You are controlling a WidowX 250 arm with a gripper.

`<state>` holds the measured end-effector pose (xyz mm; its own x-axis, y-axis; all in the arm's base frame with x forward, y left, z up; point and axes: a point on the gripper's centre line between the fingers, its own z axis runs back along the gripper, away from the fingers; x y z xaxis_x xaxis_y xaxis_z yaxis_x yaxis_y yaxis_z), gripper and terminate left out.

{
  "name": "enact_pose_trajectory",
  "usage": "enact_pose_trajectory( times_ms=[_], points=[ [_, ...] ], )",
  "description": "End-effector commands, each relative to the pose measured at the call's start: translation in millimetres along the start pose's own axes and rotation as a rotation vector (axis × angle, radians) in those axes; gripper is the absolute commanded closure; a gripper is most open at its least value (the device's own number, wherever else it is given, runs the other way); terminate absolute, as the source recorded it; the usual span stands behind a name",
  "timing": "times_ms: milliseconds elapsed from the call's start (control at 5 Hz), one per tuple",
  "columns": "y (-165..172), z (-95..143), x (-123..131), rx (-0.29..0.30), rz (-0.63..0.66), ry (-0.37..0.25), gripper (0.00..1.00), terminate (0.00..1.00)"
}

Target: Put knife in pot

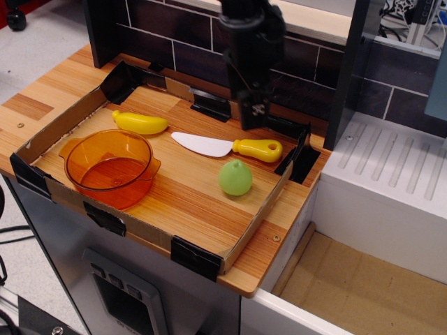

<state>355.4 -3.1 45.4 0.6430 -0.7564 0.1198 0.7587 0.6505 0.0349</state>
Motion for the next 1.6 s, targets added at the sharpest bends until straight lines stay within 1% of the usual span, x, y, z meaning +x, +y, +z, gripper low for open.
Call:
enact_pose_trajectory(
  times_ms=[0,200,600,800,1400],
  points=[
    [-12,-1,8,0.06,-0.022,-0.024,0.0,0.0],
    [-16,-8,7,0.073,-0.028,-0.021,0.0,0.0],
    [-18,-9,-1,0.066,-0.042,-0.022,0.0,0.0],
    [-18,-17,-3,0.057,-0.045,-0.002,0.0,0.0],
    [-15,-39,-4,0.067,-0.038,0.026,0.0,0.0]
  ],
)
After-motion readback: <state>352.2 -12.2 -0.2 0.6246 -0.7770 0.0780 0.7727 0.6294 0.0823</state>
